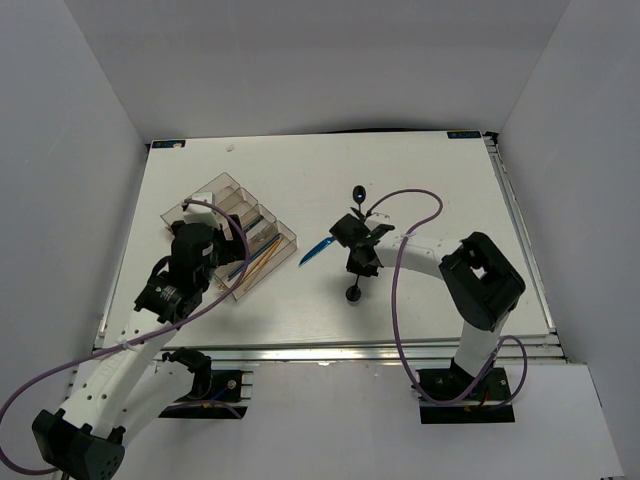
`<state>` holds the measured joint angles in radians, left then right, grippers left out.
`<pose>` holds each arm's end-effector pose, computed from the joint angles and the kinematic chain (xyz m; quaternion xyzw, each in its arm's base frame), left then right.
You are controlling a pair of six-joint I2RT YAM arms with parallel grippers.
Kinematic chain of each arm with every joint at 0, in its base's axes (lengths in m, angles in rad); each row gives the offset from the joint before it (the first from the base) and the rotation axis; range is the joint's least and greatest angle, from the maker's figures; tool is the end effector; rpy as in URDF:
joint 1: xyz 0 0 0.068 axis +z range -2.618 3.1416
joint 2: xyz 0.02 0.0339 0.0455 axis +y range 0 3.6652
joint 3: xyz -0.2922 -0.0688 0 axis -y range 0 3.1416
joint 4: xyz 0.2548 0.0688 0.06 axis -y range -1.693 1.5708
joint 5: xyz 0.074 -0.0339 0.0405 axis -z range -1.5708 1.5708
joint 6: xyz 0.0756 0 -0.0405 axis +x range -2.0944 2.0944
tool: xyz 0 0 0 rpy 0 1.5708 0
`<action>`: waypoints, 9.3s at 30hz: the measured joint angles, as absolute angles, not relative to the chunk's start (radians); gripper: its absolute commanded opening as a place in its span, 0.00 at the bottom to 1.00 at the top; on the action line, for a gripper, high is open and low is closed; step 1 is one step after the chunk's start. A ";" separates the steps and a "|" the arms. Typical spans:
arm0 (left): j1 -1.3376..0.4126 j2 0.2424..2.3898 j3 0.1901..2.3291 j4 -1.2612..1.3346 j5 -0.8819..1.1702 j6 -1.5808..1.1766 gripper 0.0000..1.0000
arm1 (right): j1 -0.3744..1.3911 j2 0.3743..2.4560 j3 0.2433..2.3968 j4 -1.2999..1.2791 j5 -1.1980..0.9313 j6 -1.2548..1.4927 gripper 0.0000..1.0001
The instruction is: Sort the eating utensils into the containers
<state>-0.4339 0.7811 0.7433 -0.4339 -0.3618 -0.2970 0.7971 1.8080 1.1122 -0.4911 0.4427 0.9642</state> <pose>0.1912 -0.0591 0.3038 -0.0364 0.8433 -0.0403 0.5347 0.2859 0.2463 0.1483 0.1217 0.9508 0.0063 0.2847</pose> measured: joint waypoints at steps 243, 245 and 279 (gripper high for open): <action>-0.777 1.295 0.736 0.332 0.186 -0.703 0.00 | 0.781 1.401 1.369 -0.432 0.064 0.556 0.30; -0.781 1.294 0.764 0.281 0.161 -0.680 0.00 | 0.781 1.386 1.357 -0.426 0.065 0.563 0.88; -0.113 1.494 1.013 -0.275 -0.018 0.739 0.00 | 0.486 0.932 1.017 -0.501 -0.030 0.369 0.90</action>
